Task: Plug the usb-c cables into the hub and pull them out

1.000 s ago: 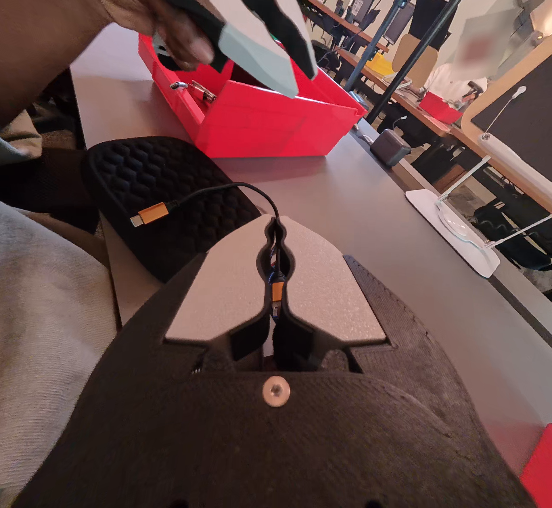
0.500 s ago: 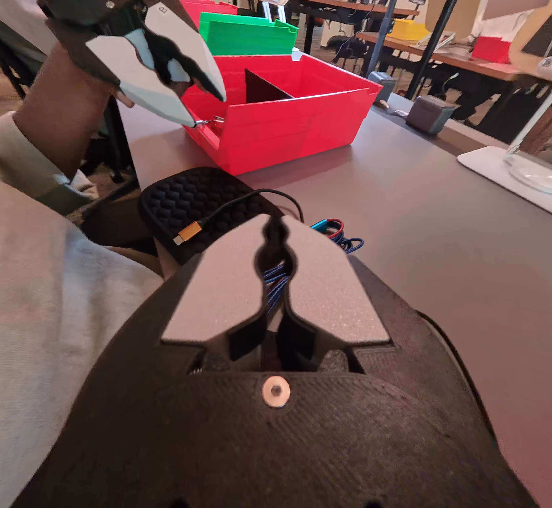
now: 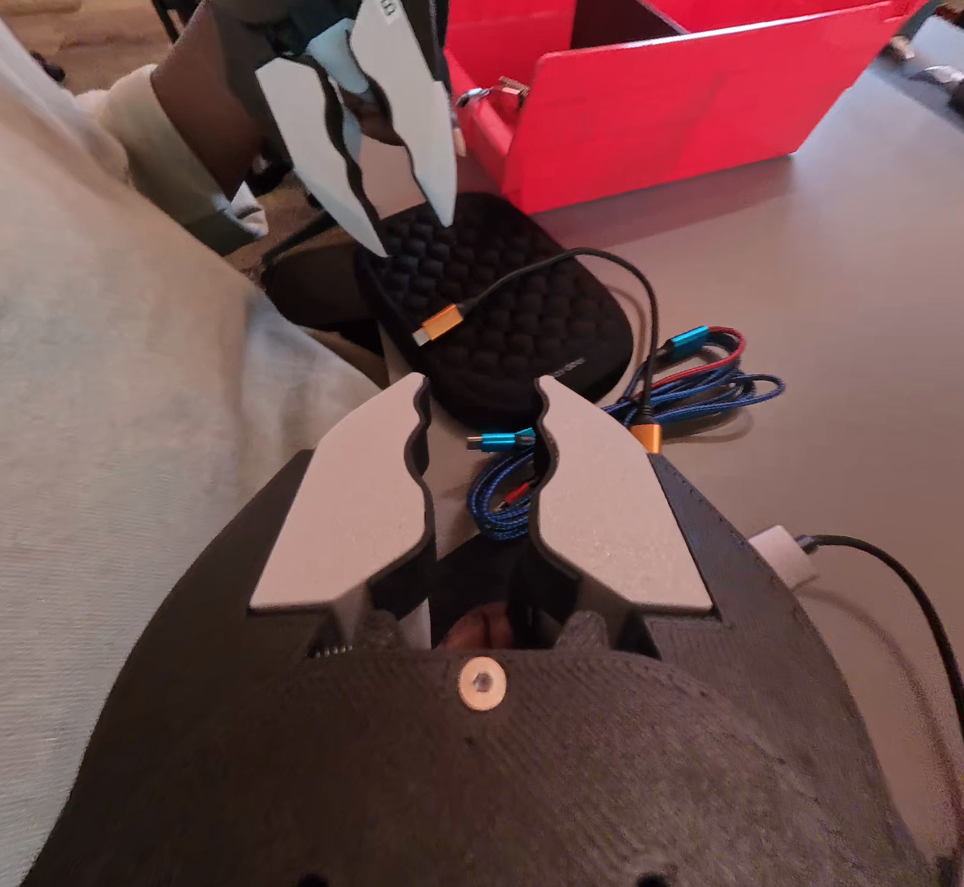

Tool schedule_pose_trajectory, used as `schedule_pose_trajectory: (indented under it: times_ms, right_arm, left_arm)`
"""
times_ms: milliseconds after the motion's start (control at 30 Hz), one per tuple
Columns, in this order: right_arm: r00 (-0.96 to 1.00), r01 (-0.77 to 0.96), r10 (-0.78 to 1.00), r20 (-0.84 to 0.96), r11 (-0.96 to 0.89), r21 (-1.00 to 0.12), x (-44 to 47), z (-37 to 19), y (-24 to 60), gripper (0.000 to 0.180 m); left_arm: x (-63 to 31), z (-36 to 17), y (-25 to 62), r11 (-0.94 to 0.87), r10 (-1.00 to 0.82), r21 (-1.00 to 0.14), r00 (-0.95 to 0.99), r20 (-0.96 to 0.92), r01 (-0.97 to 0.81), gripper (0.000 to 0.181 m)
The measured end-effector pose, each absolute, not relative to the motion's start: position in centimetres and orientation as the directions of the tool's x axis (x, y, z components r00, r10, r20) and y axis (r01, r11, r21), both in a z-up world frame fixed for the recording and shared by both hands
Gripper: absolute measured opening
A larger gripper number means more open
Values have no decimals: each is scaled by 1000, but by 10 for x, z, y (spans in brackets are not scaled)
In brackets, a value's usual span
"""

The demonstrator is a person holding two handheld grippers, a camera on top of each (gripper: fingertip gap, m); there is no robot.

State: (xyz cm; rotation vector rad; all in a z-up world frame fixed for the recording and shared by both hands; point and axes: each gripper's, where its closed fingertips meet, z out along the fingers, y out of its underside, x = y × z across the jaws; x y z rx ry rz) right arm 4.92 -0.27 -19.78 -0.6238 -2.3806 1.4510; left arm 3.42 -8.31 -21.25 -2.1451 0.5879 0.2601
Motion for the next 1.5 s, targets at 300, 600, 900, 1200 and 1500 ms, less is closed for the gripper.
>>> schedule_pose_trajectory:
  times_ms: [300, 600, 900, 1200, 1500]
  right_arm:
    - [-853, 252, 522, -10, 396, -883, 53, -210, -46, 36]
    - [-772, 323, 623, 124, 553, -768, 29, -247, -66, 20]
    - [-670, 223, 712, 210, 462, -858, 16, -204, -31, 6]
    - [-729, 393, 628, -273, 58, -918, 22, -169, -9, 5]
    - [-680, 617, 384, -625, -161, -770, 26, -163, 7, 5]
  left_arm:
    - [17, -240, -60, -599, -306, -548, 799, -517, -584, 25]
    - [13, -244, -59, -587, -249, -623, 847, -469, -517, 15]
    - [3, -210, -29, -434, -75, -638, 732, -678, -636, 26]
    - [5, -168, -2, -256, 69, -684, 692, -718, -684, 17]
    - [10, -161, 13, -201, 88, -677, 675, -733, -708, 19]
